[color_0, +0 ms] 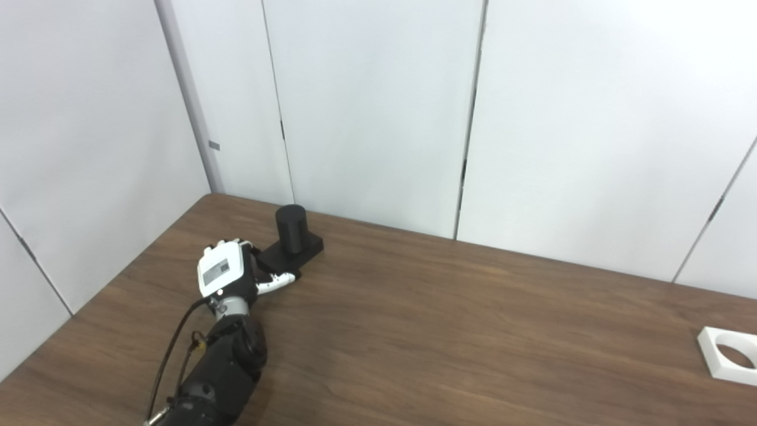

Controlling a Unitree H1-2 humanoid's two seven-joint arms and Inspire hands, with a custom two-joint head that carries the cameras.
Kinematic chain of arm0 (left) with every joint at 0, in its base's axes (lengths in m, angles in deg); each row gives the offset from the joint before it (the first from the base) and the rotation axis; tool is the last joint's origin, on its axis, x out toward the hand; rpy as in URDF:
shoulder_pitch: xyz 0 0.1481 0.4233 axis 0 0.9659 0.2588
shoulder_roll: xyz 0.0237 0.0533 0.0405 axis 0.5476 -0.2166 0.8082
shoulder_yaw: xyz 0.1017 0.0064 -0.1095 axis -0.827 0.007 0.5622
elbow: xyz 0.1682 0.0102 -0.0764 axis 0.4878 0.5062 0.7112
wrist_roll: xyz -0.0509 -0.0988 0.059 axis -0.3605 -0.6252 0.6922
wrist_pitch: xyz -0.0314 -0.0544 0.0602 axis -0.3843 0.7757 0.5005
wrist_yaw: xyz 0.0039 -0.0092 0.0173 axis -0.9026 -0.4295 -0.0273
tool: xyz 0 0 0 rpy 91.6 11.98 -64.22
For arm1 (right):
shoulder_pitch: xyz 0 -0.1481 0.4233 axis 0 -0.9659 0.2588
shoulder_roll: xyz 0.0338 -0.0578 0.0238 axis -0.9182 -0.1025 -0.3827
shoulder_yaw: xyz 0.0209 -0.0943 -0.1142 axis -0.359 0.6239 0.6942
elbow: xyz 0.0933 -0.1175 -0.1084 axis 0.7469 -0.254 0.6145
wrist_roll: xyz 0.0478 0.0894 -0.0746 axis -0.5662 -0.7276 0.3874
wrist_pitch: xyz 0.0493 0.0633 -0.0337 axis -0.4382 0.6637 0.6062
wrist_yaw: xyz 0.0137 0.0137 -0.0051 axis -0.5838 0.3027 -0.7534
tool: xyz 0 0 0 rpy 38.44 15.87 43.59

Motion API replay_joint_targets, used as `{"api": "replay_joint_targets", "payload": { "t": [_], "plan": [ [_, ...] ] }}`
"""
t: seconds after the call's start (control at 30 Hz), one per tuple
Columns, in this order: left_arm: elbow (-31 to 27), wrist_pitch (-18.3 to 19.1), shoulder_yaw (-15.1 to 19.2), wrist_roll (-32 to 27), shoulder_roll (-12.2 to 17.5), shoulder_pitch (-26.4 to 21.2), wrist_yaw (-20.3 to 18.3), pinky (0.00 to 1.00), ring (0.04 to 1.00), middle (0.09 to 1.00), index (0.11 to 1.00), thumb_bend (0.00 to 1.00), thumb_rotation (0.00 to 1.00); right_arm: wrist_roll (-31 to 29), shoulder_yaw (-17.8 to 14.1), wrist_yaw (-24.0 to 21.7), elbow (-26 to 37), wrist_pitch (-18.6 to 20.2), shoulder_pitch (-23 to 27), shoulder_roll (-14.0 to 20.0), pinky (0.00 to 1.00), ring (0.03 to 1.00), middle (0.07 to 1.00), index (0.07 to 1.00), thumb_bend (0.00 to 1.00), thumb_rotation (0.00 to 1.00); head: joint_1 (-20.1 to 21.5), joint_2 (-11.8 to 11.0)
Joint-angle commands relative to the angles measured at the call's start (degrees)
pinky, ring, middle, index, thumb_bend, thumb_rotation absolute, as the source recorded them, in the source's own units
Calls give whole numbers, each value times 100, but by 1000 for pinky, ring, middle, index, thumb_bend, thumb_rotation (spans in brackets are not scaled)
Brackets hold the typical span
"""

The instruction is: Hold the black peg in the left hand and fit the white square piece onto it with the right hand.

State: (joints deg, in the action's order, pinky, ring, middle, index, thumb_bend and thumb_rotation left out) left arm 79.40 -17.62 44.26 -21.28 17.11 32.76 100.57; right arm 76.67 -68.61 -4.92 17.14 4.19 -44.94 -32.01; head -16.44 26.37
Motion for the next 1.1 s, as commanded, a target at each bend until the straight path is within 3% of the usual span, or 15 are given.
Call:
{"api": "replay_joint_targets", "payload": {
  "t": [0.0, 0.1, 0.13, 0.17, 0.23, 0.63, 0.87, 1.07],
  "plan": [
    [19, -258, 49, -38, 81, -204, 260, 1000, 930, 846, 566, 869, 374, -1, 48, -29, 25, 57, -34, -54, 992, 960, 934, 952, 572, 1000, 8, 6],
    [68, -468, 53, -90, 74, -197, 444, 1000, 920, 837, 526, 835, 275, -50, 54, -52, 9, 22, -36, -55, 1000, 967, 936, 952, 557, 1000, 14, 0],
    [116, -556, 53, -105, 75, -203, 528, 1000, 914, 829, 506, 683, 178, -71, 55, -60, 9, 27, -38, -54, 1000, 965, 936, 951, 561, 1000, 14, 0],
    [157, -617, 51, -117, 77, -210, 585, 1000, 909, 822, 496, 606, 126, -82, 56, -62, 10, 33, -39, -53, 1000, 963, 936, 950, 560, 1000, 14, 0],
    [228, -719, 61, -152, 72, -228, 694, 1000, 901, 809, 486, 542, 78, -90, 64, -69, 29, 35, -41, -48, 998, 960, 936, 951, 553, 1000, 21, 2],
    [104, -1175, 110, -273, 79, -71, 810, 1000, 851, 747, 482, 520, 45, -70, 93, -69, -13, -47, -13, -53, 991, 966, 952, 962, 546, 1000, 108, 49],
    [-832, -1204, 75, -417, -91, 434, 358, 959, 831, 747, 483, 521, 47, -170, 174, -175, -29, -96, 19, -5, 999, 995, 976, 986, 599, 1000, 168, 85],
    [-2020, -1021, 69, -558, -298, 976, -370, 981, 861, 761, 485, 521, 50, -113, 219, -132, 47, 7, -15, -71, 1000, 1000, 987, 989, 601, 1000, 370, 200]
  ]
}}
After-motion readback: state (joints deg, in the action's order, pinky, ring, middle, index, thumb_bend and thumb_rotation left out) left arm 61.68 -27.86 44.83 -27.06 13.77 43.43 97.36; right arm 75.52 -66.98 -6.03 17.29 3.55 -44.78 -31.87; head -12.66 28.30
